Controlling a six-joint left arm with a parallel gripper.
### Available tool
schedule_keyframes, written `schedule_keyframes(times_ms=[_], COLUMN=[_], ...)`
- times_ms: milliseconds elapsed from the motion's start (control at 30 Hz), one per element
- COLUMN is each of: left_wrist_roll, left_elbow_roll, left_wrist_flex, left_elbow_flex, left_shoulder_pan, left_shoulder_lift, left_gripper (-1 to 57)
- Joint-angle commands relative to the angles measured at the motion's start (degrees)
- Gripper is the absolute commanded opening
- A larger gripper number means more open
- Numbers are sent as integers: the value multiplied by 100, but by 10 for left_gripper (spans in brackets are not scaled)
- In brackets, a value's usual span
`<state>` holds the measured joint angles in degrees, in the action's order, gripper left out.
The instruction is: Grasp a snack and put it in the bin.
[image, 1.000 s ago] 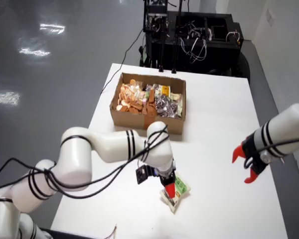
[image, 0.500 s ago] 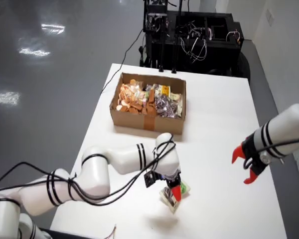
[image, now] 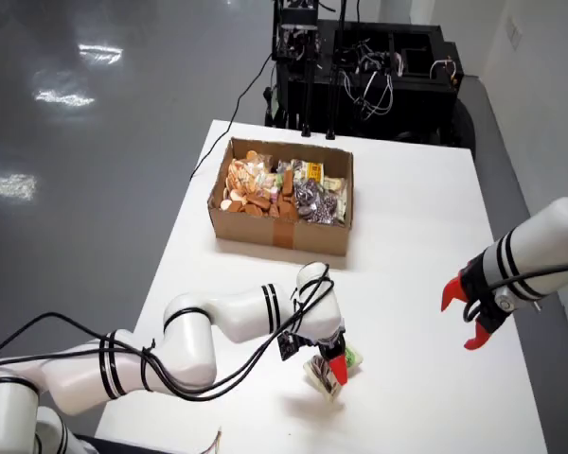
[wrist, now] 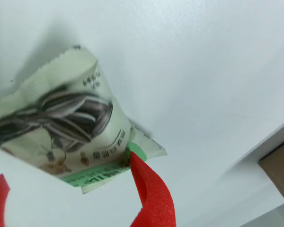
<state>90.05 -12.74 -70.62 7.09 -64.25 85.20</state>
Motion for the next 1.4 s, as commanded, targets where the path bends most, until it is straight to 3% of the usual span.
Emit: schedule_keyframes(times_ms=[33, 533, 1000, 1267, 1400], left_wrist_roll=[-5, -5, -5, -5, -5], left_elbow_roll=[-116, -161, -185, -212, -222], left_wrist_flex=[12, 28, -45, -116, -150], left_elbow_flex=[-2, 157, -265, -467, -542], left_shoulder_pan=[-19, -88, -111, -117, -116], left_shoulder_lift=[44, 145, 200, 167, 151], left_gripper=[516, 486, 215, 88, 54])
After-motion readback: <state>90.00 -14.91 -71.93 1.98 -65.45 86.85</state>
